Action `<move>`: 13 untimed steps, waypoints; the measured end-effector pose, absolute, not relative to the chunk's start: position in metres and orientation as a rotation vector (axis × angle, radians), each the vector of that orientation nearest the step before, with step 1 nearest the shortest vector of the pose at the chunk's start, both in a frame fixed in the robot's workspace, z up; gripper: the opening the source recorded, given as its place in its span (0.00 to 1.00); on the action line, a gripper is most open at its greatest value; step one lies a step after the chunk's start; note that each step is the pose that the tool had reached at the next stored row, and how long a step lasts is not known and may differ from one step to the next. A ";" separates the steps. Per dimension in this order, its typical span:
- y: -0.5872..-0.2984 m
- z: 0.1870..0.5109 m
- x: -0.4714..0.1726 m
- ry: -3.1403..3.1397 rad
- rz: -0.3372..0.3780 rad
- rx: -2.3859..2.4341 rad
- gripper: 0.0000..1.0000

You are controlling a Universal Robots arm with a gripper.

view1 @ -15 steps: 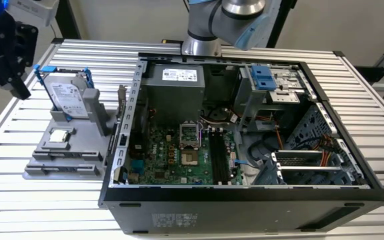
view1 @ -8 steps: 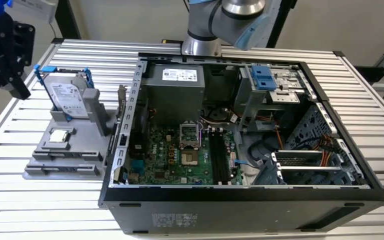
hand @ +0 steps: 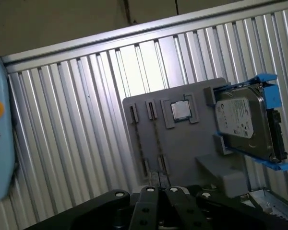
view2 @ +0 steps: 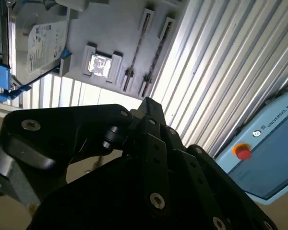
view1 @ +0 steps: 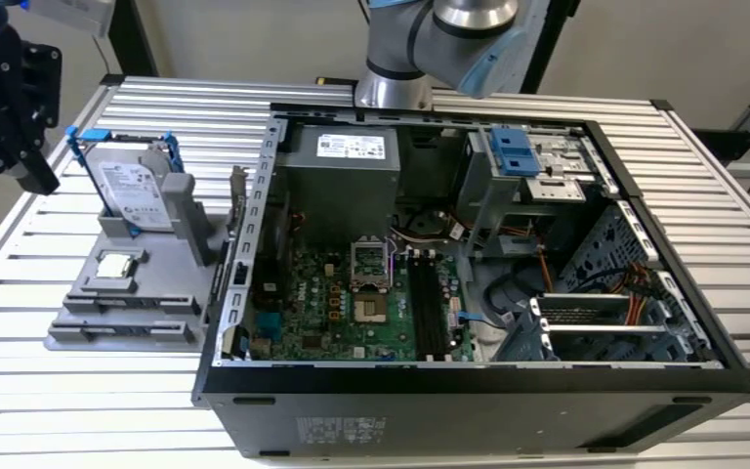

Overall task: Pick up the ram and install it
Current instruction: 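Pick up the ram and move it above insertion slot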

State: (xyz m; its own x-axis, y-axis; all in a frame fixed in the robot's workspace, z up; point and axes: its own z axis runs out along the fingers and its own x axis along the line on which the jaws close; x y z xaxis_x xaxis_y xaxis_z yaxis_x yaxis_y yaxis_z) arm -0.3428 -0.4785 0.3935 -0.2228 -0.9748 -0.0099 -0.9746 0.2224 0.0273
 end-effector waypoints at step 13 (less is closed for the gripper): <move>-0.479 0.394 -0.343 -2.272 -0.042 2.152 0.00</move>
